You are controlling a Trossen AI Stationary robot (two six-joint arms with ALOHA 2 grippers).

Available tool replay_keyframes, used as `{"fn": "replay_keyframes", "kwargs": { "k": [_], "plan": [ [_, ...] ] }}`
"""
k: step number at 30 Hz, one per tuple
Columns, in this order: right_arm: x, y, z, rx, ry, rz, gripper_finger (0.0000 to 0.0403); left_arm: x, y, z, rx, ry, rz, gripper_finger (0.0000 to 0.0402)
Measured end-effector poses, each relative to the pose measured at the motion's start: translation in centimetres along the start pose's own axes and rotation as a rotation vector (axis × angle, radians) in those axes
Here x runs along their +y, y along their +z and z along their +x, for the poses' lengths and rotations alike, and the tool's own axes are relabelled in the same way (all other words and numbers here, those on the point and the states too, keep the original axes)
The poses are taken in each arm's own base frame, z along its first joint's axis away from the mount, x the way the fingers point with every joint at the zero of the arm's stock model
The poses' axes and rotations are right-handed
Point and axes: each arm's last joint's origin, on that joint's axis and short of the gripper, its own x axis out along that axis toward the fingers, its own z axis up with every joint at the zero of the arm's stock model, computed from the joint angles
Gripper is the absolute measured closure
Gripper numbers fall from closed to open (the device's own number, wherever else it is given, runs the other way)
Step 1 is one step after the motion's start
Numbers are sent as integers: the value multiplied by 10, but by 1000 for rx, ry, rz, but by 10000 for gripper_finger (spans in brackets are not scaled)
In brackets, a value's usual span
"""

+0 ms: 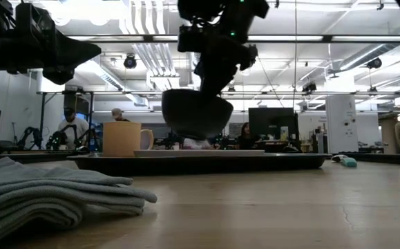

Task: Set up tray
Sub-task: Put the bowl on top of the white plate on the black tray

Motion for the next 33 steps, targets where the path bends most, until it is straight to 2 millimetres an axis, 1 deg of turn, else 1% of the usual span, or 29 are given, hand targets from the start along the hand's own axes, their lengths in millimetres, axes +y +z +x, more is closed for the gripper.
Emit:
{"fn": "replay_keyframes", "kwargs": {
  "k": [3, 8, 15, 20, 26, 33],
  "plan": [
    [-6, 4, 6, 22, 27, 12, 395, 0, 0, 0, 0, 1, 0, 396],
    [-9, 0, 13, 51, 104, 39, 395, 0, 0, 0, 0, 1, 0, 396],
    [-10, -2, 16, 42, 97, 37, 394, 0, 0, 0, 0, 0, 0, 396],
    [-9, -5, 24, 28, 97, 36, 394, 0, 0, 0, 0, 0, 0, 396],
    [-6, -15, 32, 69, 96, 36, 394, 0, 0, 0, 0, 0, 0, 396],
    [-7, -13, 33, 48, 90, 33, 394, 0, 0, 0, 0, 0, 0, 396]
  ]
}}
